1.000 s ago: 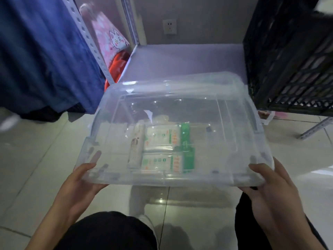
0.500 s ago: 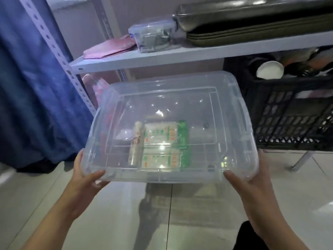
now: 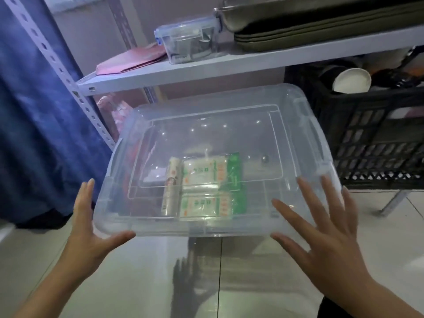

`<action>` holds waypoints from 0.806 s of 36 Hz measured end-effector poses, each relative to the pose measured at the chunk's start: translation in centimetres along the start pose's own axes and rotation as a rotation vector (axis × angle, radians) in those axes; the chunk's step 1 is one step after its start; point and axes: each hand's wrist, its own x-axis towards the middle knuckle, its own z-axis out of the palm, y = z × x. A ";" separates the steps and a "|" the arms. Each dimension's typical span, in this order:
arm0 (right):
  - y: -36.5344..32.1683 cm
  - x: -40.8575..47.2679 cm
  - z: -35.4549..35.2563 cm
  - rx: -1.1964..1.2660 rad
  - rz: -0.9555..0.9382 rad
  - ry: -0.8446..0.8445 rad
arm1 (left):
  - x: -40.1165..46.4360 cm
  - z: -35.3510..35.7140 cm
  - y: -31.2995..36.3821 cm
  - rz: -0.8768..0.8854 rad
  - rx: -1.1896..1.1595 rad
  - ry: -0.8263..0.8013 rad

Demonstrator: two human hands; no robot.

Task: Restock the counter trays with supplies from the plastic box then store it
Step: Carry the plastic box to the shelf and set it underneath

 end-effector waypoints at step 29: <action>1.6 15.4 12.8 -0.209 0.135 0.193 | 16.2 14.8 3.8 0.352 0.463 0.452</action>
